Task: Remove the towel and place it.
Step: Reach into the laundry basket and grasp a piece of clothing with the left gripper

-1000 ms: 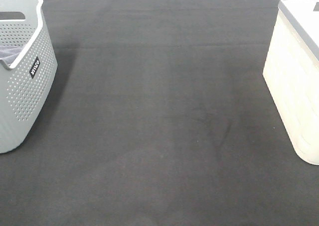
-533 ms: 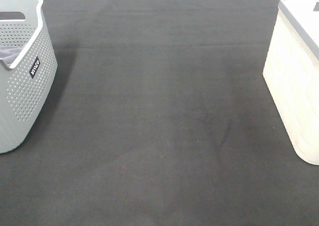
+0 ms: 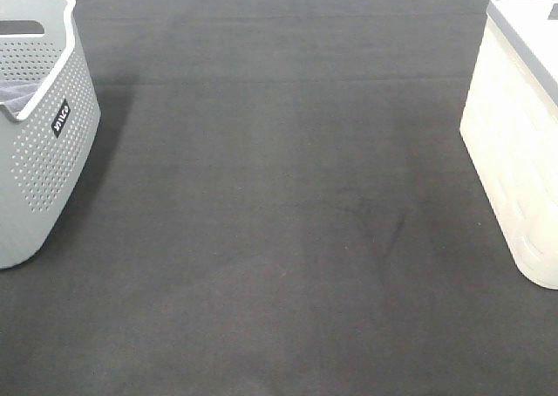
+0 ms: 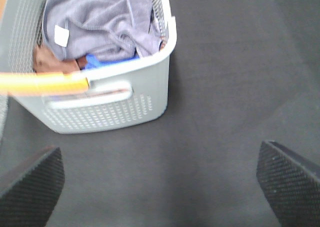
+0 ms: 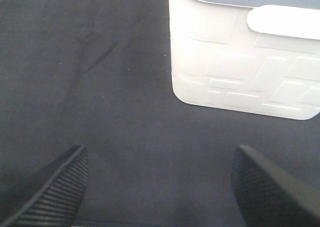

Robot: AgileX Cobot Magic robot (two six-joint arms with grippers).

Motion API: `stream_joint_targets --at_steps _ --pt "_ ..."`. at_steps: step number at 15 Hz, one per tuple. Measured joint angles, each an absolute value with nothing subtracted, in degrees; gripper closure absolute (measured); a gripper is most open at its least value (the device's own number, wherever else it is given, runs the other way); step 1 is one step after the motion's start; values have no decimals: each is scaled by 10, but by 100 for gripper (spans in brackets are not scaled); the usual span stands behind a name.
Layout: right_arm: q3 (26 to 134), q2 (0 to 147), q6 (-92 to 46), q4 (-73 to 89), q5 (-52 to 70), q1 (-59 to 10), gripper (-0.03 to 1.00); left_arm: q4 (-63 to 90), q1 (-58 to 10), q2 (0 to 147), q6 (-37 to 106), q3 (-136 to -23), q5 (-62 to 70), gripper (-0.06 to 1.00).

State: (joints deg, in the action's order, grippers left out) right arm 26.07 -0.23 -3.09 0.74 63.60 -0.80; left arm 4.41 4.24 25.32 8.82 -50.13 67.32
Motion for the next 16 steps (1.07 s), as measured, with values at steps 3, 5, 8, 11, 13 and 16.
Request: stream_joint_targets --at_steps 3,5,8,11,13,16 --pt "261 -2 -31 7 636 -8 21 44 42 387 181 -592 690 -5" --pt "261 -2 -31 7 636 -8 21 44 42 482 260 -652 692 -4" --pt "261 -2 -31 7 636 -8 21 34 42 629 362 -759 695 0" --pt "261 -2 -31 7 636 -8 21 -25 42 761 457 -846 693 4" --pt "261 -2 -31 7 636 -8 21 -84 42 841 539 -873 686 4" --pt "261 -2 -31 7 636 -8 21 -140 45 933 581 -876 629 4"
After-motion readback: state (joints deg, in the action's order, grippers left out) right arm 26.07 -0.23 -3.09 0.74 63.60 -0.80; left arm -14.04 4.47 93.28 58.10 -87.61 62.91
